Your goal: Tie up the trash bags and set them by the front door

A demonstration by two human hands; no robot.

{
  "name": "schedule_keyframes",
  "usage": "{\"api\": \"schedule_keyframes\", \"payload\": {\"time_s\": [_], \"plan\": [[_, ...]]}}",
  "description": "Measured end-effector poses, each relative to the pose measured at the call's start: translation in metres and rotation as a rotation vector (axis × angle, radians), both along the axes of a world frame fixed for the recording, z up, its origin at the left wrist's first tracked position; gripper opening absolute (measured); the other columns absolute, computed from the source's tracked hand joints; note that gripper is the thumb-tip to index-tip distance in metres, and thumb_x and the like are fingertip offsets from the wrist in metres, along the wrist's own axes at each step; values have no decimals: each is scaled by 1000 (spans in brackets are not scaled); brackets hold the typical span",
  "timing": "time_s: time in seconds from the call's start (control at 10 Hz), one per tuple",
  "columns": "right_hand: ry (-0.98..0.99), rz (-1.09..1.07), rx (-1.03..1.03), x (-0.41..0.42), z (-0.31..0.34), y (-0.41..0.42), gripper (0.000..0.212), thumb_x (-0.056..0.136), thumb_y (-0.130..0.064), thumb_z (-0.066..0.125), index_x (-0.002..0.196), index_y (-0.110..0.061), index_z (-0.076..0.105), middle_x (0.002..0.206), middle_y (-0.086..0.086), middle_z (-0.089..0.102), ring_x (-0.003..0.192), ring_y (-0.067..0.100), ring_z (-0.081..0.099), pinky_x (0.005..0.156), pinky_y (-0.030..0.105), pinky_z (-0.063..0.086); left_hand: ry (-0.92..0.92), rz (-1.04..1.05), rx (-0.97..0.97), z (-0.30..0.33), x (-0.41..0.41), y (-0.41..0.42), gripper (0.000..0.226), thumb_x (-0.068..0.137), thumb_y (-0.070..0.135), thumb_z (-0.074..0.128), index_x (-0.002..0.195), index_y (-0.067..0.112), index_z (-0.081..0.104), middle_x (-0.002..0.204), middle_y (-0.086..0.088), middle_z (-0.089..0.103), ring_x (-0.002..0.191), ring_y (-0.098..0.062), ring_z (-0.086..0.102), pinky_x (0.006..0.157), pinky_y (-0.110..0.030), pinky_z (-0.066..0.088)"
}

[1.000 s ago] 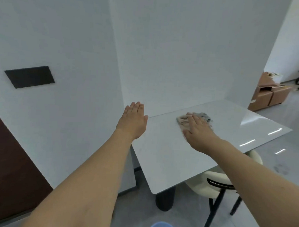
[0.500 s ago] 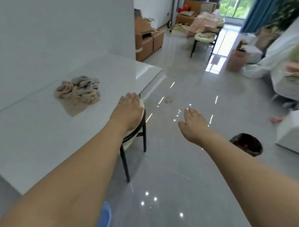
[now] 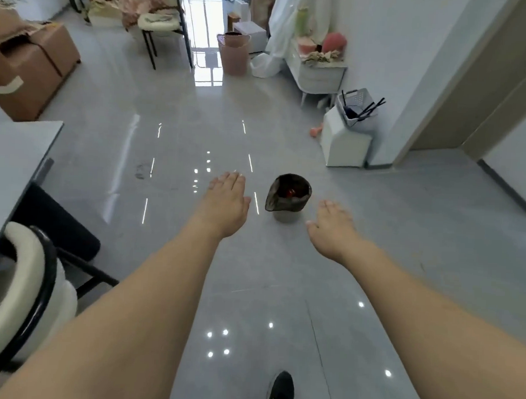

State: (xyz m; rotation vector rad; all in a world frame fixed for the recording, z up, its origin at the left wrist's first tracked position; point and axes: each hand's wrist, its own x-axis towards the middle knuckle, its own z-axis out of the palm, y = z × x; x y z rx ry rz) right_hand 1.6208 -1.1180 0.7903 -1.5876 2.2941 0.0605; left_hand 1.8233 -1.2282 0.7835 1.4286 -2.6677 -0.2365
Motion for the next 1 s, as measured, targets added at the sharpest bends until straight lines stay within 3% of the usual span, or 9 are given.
{"api": "schedule_keyframes", "payload": {"time_s": [0.3, 0.6, 0.8, 0.9, 1.0], "plan": [[-117, -48, 59, -105, -48, -85, 64, 100, -33, 30, 152, -1, 9, 161, 17, 6, 149, 30, 5, 121, 42, 6, -96, -31, 95, -39, -104, -85, 56, 103, 30, 28, 151, 3, 18, 160, -12, 16, 149, -27, 9, 120, -39, 4], [-203, -74, 86, -168, -87, -227, 62, 102, -32, 30, 153, -2, 10, 162, 15, 7, 149, 28, 5, 122, 39, 6, -115, 20, 170, -74, -166, -238, 56, 104, 31, 25, 152, 4, 14, 161, -11, 13, 149, -25, 7, 120, -38, 3], [-235, -125, 124, -244, -116, -314, 57, 99, -28, 33, 147, 2, 25, 156, 19, 23, 145, 30, 19, 119, 41, 15, -130, 38, 250, -98, -230, -316, 56, 104, 31, 25, 152, 5, 14, 161, -11, 12, 149, -25, 7, 120, -37, 2], [-338, -151, 137, -276, -146, -360, 57, 100, -28, 33, 148, 2, 24, 157, 18, 22, 146, 29, 18, 120, 42, 15, -123, 105, 273, -124, -259, -353, 56, 104, 31, 25, 152, 4, 15, 161, -11, 13, 149, -25, 7, 121, -37, 4], [-444, -208, 138, -310, -197, -410, 50, 100, -27, 34, 139, 3, 34, 150, 17, 33, 140, 30, 28, 116, 42, 23, -79, 204, 318, -173, -284, -386, 56, 104, 31, 27, 151, 4, 17, 160, -12, 14, 149, -26, 8, 121, -38, 5]]}}
